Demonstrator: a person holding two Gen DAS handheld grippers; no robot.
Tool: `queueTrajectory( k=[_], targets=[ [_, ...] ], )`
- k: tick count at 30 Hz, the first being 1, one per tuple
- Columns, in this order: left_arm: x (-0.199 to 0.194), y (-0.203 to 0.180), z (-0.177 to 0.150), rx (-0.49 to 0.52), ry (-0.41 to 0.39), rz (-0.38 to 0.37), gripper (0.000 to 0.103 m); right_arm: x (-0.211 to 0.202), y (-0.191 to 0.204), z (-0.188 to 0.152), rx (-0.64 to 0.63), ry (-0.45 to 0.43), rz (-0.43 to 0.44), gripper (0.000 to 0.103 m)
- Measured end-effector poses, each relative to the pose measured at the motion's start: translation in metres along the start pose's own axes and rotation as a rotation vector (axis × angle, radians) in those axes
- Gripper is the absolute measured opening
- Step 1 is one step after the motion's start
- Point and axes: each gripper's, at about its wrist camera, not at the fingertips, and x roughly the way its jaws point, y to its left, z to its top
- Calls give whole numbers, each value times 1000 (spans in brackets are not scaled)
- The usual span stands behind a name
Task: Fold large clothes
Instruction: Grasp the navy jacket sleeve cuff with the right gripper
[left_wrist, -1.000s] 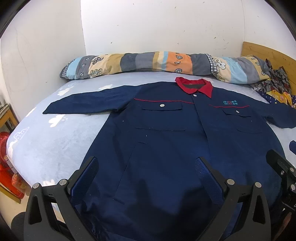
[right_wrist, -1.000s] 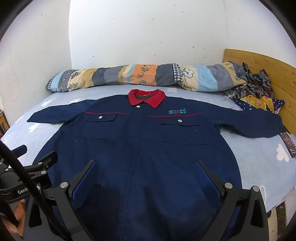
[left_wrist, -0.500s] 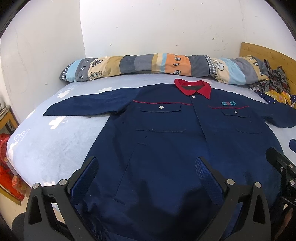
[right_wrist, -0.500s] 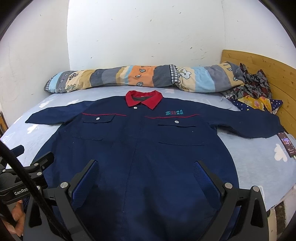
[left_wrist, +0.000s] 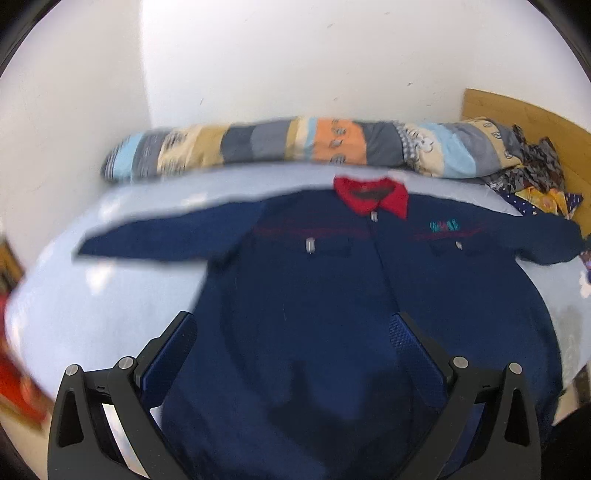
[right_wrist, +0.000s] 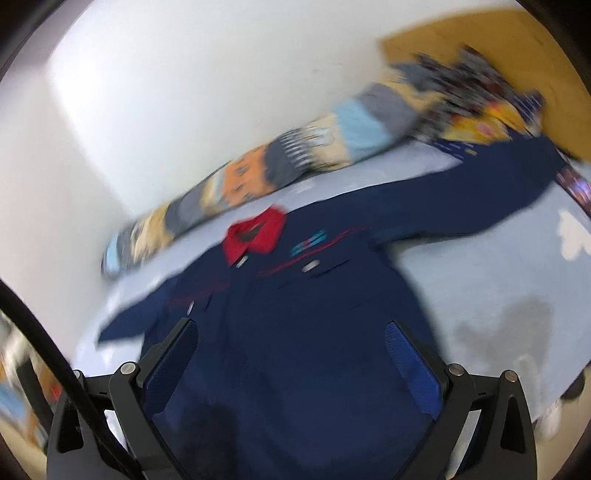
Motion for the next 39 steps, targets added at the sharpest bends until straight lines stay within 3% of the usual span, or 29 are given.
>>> queueTrajectory(
  k=[3, 6, 10, 11, 15, 20, 25, 28, 33, 37, 39],
  targets=[
    [22, 10, 48, -3, -3, -12, 103, -10, -65, 42, 132, -13, -18, 103],
    [61, 28, 79, -74, 16, -3, 103, -21, -150, 84, 286, -66, -24, 97],
    [100, 41, 77, -97, 88, 24, 103, -27, -244, 124, 448, -124, -89, 88],
    [107, 42, 77, -99, 112, 18, 103, -23, -270, 136, 480, -122, -96, 82],
    [121, 35, 81, -78, 107, 9, 103, -6, -320, 163, 505, -127, -158, 70],
    [143, 3, 87, -77, 162, -129, 103, 29, -359, 179, 533, -119, -265, 58],
    [158, -63, 108, 1, 179, -191, 103, 53, -369, 177, 517, -104, -386, 58],
    [164, -95, 116, 18, 191, -231, 103, 66, -377, 181, 514, -95, -405, 57],
    [172, -125, 112, 87, 175, -225, 103, 83, -379, 191, 453, -100, -407, 49],
    [180, -129, 112, 66, 192, -226, 103, 88, -381, 192, 457, -140, -360, 9],
    [180, -128, 112, 62, 189, -227, 103, 81, -371, 193, 428, -187, -352, 6]
  ],
)
